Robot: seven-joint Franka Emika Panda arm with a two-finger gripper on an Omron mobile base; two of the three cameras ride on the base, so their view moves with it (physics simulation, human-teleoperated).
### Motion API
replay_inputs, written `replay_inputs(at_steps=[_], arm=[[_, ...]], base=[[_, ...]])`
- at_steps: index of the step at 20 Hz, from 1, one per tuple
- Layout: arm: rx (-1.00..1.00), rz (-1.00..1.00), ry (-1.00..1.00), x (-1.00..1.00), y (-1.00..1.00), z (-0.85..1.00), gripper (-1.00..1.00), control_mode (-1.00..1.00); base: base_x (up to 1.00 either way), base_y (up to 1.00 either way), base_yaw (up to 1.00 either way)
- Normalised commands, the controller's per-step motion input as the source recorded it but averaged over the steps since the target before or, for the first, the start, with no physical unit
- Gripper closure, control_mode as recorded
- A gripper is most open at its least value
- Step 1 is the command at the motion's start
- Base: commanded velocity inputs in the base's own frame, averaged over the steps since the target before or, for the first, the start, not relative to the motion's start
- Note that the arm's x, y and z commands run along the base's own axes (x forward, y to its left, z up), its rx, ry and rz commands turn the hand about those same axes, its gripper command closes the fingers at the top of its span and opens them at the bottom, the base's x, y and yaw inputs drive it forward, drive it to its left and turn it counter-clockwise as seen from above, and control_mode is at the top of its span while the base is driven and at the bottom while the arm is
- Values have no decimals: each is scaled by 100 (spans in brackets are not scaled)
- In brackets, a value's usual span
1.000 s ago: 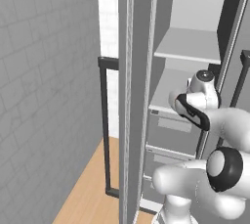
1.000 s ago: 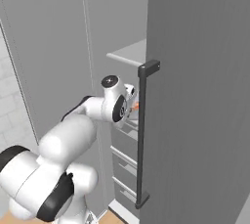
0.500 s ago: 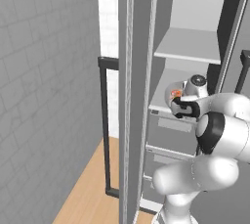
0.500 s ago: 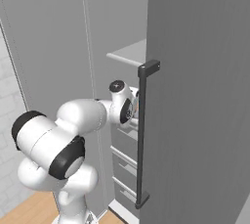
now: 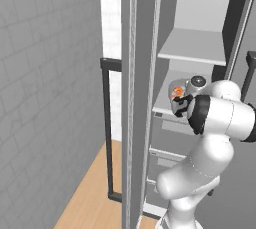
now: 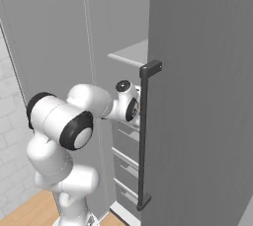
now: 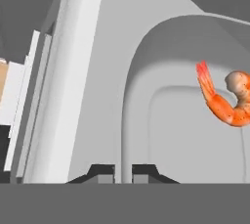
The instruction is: Take the meat container that has the shrimp and place it on the second highest rack of the freezer. Then take the vegetable container that has the potato and broccoli and place it on the highest rack of the freezer.
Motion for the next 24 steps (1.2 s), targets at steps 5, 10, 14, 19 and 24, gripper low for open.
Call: replay_inputs(at_steps=[5, 10, 14, 19, 24], arm=[[0, -7, 0, 27, -29, -1, 100, -100], [0, -1, 0, 12, -23, -3, 100, -100], [0, 0, 0, 0, 0, 0, 100, -100], [0, 0, 0, 0, 0, 0, -100, -100], [0, 0, 0, 0, 0, 0, -100, -100]], base=[[0, 0, 0], [0, 0, 0], [0, 0, 0], [0, 0, 0], [0, 0, 0]])
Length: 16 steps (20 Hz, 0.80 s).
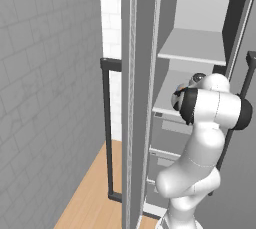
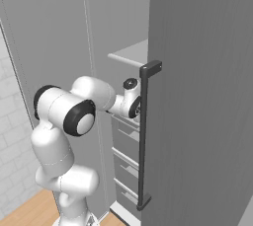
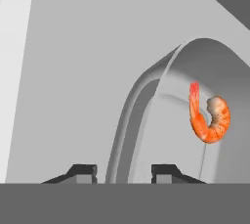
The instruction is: Take the meat container that has the shrimp and place it on the second highest rack of the freezer. Then take the vegetable container that has the potato and broccoli and place it on the highest rack of the freezer.
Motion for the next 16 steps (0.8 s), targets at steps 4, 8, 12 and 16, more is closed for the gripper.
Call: replay_inputs(at_steps=[4, 8, 12, 16], arm=[[0, 0, 0, 0, 0, 0, -100, -100], [0, 0, -1, -3, 1, 0, -100, -100], [0, 5, -25, -51, 1, 12, -100, -100], [0, 0, -17, -22, 22, 50, -100, -100]], base=[[0, 0, 0], [0, 0, 0], [0, 0, 0], [0, 0, 0]])
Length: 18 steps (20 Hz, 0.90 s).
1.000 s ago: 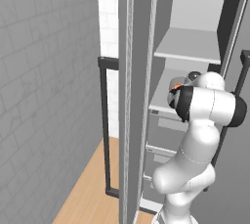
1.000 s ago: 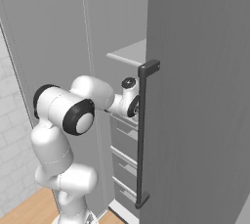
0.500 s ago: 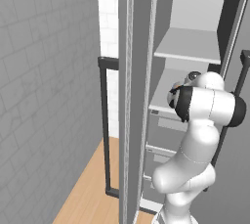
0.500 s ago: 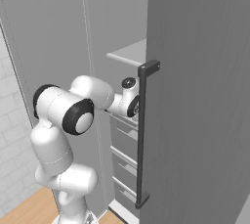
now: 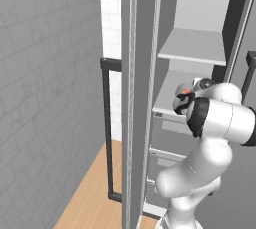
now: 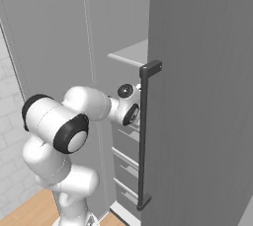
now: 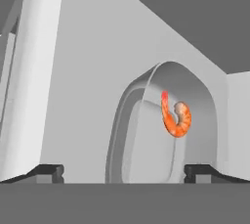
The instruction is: Take the meat container that has the shrimp and place it on the second highest rack of the freezer. Then take the vegetable container that has the potato and broccoli and place it on the highest rack of the freezer.
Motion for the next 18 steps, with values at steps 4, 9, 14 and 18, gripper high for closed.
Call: replay_inputs(at_steps=[4, 9, 14, 18], arm=[[0, 0, -5, -27, 15, 70, -100, -100], [0, 0, 0, -36, 46, 54, -100, -100], [0, 0, 7, -45, 45, 62, -100, -100], [0, 0, 1, -62, 56, 22, -100, -100]], base=[[0, 0, 0], [0, 0, 0], [0, 0, 0], [0, 0, 0]])
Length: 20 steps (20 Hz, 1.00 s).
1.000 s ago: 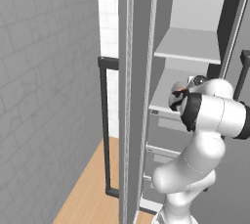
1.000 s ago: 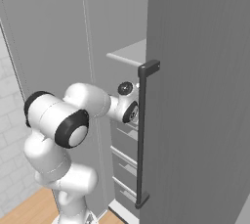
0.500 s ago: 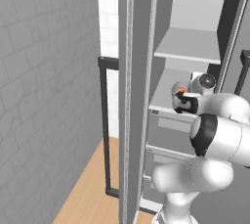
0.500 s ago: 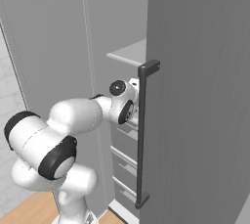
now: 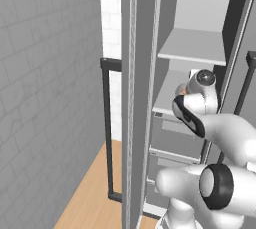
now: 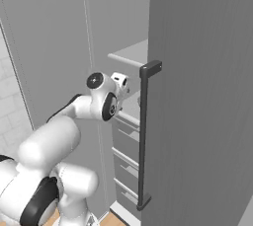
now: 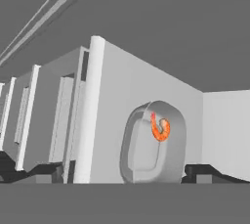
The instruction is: Take the meat container that has the shrimp and place it on the second highest rack of the freezer. Then take the vegetable container that has the potato and broccoli and place it on the highest rack of the freezer.
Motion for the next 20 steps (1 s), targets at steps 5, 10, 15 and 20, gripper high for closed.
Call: replay_inputs(at_steps=[5, 10, 15, 20], arm=[[0, 0, 7, -71, 42, 15, -100, -100], [2, 0, 21, -43, 31, 43, -100, -100], [6, 2, 17, -50, 7, 38, -100, -100], [4, 5, 13, -58, -1, 28, -100, -100]], base=[[0, 0, 0], [0, 0, 0], [0, 0, 0], [0, 0, 0]])
